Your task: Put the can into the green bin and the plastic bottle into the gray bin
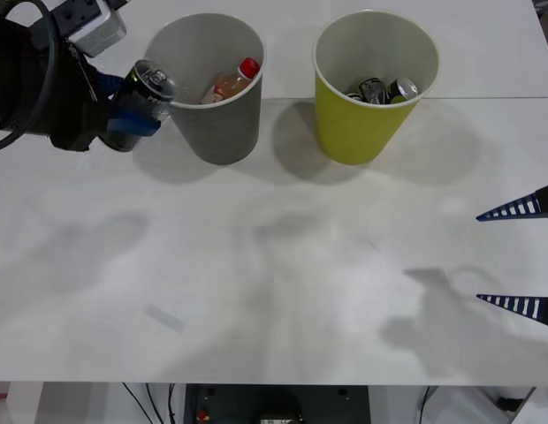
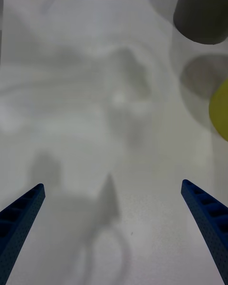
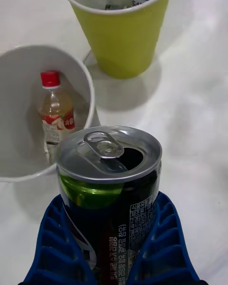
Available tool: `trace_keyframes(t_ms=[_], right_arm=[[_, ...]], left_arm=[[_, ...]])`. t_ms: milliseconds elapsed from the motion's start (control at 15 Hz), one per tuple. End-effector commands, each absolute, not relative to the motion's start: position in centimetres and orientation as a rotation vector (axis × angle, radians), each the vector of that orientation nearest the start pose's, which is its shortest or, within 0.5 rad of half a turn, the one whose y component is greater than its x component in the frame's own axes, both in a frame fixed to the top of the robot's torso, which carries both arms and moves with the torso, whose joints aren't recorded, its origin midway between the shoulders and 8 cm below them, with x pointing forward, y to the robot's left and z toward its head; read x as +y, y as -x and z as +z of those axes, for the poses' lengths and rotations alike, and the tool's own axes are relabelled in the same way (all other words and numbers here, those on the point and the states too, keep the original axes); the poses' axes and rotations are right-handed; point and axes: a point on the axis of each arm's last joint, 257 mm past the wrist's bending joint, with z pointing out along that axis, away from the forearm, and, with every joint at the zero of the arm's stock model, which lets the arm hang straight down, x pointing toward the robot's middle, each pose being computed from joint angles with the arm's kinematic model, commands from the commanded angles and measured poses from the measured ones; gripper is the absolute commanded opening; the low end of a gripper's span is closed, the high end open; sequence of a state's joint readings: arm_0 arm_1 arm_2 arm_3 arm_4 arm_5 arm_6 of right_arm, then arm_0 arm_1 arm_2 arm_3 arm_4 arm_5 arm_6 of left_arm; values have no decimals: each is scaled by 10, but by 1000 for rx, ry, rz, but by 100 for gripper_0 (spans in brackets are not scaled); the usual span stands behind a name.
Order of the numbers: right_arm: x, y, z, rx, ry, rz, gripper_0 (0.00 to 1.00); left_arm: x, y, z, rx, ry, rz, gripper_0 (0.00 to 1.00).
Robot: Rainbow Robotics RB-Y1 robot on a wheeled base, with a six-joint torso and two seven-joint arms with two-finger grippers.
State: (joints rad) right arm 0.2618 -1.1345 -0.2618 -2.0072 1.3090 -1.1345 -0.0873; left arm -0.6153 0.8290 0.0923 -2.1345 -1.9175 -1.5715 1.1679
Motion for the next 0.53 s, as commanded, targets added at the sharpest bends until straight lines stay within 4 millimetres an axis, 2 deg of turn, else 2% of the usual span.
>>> trace_keyframes(t_ms=[67, 200, 333, 533], right_arm=[[-286, -341, -167, 1596, 1634, 209, 100], [-286, -341, -167, 1596, 1634, 209, 100], [-286, -341, -167, 1596, 1634, 209, 100], [-286, -341, -167, 1596, 1634, 209, 100]], left_arm=[[158, -474, 14, 1831, -1205, -179, 0], [144, -485, 22, 1824, -1193, -219, 0], [126, -498, 28, 1844, -1226, -188, 0], [92, -511, 46, 1872, -1245, -195, 0]])
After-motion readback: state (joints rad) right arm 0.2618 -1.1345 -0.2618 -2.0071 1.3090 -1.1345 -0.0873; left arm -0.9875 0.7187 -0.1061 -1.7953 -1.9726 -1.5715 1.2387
